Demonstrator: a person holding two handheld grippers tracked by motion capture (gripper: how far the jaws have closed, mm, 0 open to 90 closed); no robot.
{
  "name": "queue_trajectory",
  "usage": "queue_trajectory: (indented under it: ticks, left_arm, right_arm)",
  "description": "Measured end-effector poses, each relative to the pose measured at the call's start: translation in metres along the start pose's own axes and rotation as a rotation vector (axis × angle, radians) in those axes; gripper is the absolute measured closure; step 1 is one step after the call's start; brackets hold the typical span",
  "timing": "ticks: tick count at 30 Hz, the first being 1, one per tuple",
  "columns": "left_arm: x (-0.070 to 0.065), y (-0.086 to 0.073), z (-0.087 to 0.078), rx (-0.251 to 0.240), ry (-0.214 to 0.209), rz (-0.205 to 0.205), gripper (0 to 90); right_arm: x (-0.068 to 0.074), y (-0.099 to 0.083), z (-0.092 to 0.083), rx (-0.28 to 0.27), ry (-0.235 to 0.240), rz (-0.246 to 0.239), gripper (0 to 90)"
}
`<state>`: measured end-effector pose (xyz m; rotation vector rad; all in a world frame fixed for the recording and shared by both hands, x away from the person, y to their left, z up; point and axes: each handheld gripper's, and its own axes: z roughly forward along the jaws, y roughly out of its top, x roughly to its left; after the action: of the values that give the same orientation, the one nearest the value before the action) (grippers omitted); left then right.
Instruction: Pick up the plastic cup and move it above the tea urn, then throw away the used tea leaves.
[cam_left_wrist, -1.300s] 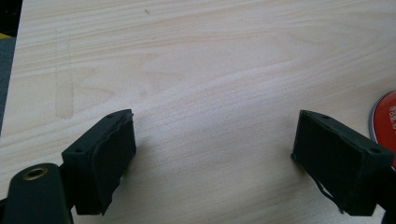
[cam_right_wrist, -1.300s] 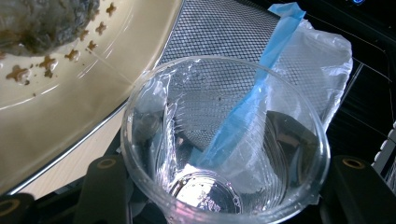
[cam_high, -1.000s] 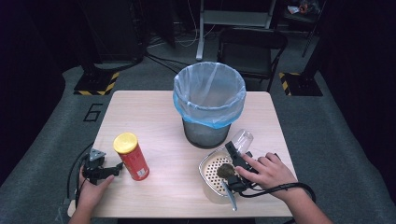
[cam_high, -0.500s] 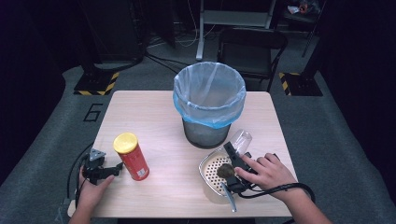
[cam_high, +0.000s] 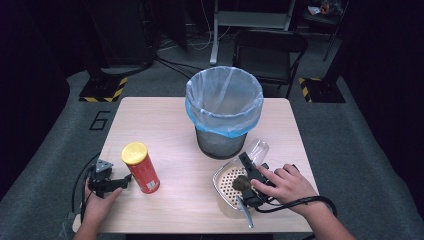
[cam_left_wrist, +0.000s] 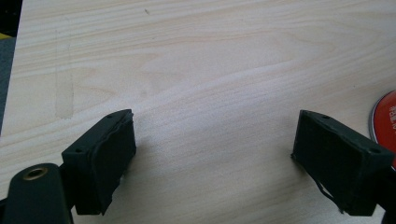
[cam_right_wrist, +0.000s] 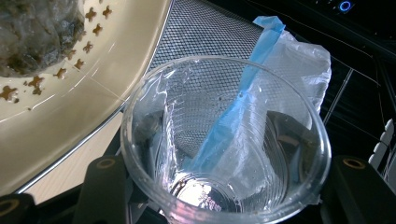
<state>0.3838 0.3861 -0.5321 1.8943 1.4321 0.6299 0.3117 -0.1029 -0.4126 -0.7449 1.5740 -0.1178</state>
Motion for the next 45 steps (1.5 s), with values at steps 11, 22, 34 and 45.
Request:
queue_trajectory:
  ticks: [11, 22, 34, 45]
  left_arm:
    - [0.0, 0.0, 0.0, 0.0, 0.0, 0.0, 12.6]
    - [0.0001, 0.0, 0.0, 0.0, 0.0, 0.001, 12.6]
    - [0.0002, 0.0001, -0.0001, 0.001, -0.007, 0.011, 12.7]
    - [-0.0003, -0.0001, -0.0004, 0.002, -0.009, 0.012, 12.6]
  right_arm:
    - [-0.0006, 0.0004, -0.0015, 0.005, -0.023, -0.024, 39.4]
    - [-0.0042, 0.0002, -0.0035, 0.006, -0.036, -0.025, 39.4]
    - [-0.0028, -0.0007, -0.0051, 0.007, -0.045, -0.011, 39.1]
    - [-0.0057, -0.0034, -0.0041, -0.003, -0.046, 0.008, 38.9]
